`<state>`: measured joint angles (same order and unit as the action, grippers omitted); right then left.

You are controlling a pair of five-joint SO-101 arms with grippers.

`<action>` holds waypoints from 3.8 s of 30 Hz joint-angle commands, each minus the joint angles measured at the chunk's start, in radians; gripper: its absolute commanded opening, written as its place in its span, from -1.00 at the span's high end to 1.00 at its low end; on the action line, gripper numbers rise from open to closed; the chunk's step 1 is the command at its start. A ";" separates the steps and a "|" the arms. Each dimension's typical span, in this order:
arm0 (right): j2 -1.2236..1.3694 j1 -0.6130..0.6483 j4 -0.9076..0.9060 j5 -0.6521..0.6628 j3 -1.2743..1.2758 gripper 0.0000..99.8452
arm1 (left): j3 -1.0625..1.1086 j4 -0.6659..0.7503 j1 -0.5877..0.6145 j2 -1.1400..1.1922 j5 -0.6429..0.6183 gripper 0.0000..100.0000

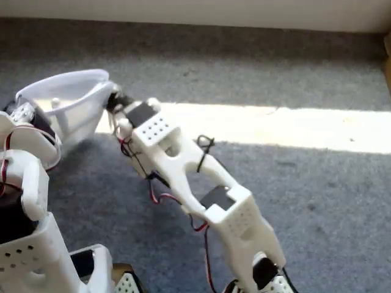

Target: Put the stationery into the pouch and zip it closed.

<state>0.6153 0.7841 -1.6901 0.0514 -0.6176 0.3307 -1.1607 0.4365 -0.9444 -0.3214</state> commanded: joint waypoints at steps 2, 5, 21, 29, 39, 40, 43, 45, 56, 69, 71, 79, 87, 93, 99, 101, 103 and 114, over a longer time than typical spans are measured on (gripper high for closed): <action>-0.208 -0.087 -0.044 0.012 0.002 0.99 | -0.104 0.037 -0.133 -0.016 -0.005 0.91; -0.302 -0.133 -0.042 0.012 0.097 0.99 | -0.120 0.040 -0.186 -0.016 0.026 0.91; -0.934 -0.257 0.555 0.005 0.997 0.99 | 0.050 0.035 -0.344 -0.018 0.100 0.91; -0.993 -0.271 0.638 0.005 1.139 0.99 | 0.202 0.041 -0.338 -0.027 0.100 0.91; -0.993 -0.236 0.638 0.005 1.139 0.99 | -0.007 -0.140 -0.343 -0.027 0.206 0.72; -0.993 -0.219 0.638 0.005 1.138 0.99 | -0.048 -0.184 -0.343 -0.027 0.207 0.66; -0.993 -0.183 0.639 0.005 1.138 0.99 | -0.183 -0.316 -0.344 -0.021 0.207 0.54; -0.993 -0.176 0.639 0.005 1.135 0.99 | -0.266 -0.396 -0.344 -0.018 0.210 0.49; -0.993 -0.176 0.641 0.005 1.135 0.99 | -0.266 -0.594 -0.443 -0.016 0.331 0.40; -0.993 -0.176 0.641 0.005 1.138 0.99 | -0.074 -0.597 -0.518 -0.027 0.439 0.40; -0.993 -0.176 0.641 0.005 1.138 0.99 | -0.041 -0.595 -0.518 -0.027 0.483 0.44; -0.993 -0.177 0.641 0.005 1.138 0.99 | 0.010 -0.595 -0.473 -0.028 0.572 0.60; -0.998 -0.177 0.639 0.005 1.139 0.99 | -0.027 -0.594 -0.239 -0.019 0.600 0.72; -1.004 -0.180 0.631 0.003 1.138 0.99 | 0.050 -0.566 -0.240 -0.018 0.612 0.98; -0.997 -0.217 0.631 0.003 1.141 0.99 | 0.117 -0.454 -0.236 -0.018 0.603 0.99; -0.993 -0.255 0.633 0.003 1.142 0.99 | 0.137 -0.422 -0.236 -0.019 0.574 0.99; -0.992 -0.285 0.636 0.003 1.144 0.99 | 0.150 -0.404 -0.236 -0.025 0.540 0.99; -0.990 -0.364 0.641 0.003 1.196 0.98 | 0.150 -0.348 -0.236 -0.027 0.413 0.99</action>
<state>-0.3376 0.4603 -1.0687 0.0514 0.5915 0.4718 -1.5643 0.1803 -0.9751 0.1404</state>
